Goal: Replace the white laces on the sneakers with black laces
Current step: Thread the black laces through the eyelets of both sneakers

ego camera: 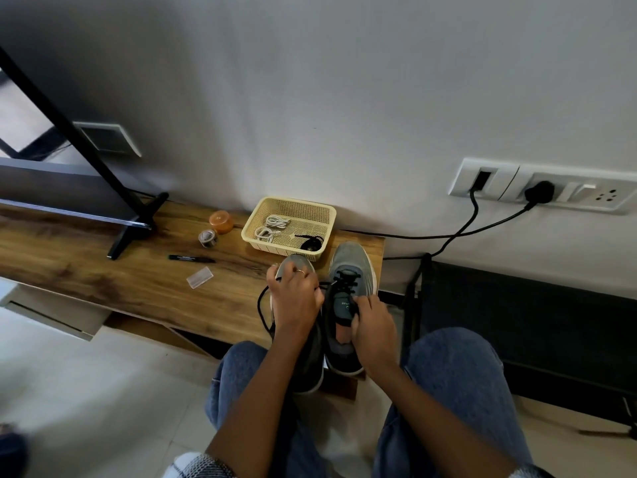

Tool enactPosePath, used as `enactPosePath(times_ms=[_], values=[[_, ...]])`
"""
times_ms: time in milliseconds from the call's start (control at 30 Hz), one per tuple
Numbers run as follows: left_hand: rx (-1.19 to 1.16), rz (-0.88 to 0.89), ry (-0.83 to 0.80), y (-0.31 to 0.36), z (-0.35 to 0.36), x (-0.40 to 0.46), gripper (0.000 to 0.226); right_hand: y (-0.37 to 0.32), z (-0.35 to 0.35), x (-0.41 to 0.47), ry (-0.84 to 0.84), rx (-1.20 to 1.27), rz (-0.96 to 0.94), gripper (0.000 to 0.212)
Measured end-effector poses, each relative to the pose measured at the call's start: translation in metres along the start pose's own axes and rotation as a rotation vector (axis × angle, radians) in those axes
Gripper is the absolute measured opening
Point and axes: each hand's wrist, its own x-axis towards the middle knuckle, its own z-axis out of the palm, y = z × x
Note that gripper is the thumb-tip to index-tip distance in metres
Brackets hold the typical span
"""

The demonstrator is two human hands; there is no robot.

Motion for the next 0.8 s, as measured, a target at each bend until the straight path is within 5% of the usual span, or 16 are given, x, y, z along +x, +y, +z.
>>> enactPosePath(times_ms=[100,333,633,800], values=[[-0.051,-0.003,0.017,0.005,0.003,-0.001,0.013,0.001,0.0,0.0,-0.006,-0.005,0.001,0.029],[-0.263,-0.06,-0.281,0.001,0.002,0.01,0.044,0.002,0.001,0.0,-0.012,-0.002,-0.02,0.032],[-0.311,-0.136,-0.561,0.0,0.002,0.025,0.044,0.003,-0.001,0.0,-0.007,-0.007,-0.026,0.033],[-0.472,-0.199,-0.543,-0.003,0.0,0.023,0.044,0.001,0.0,0.001,-0.016,-0.02,0.001,0.026]])
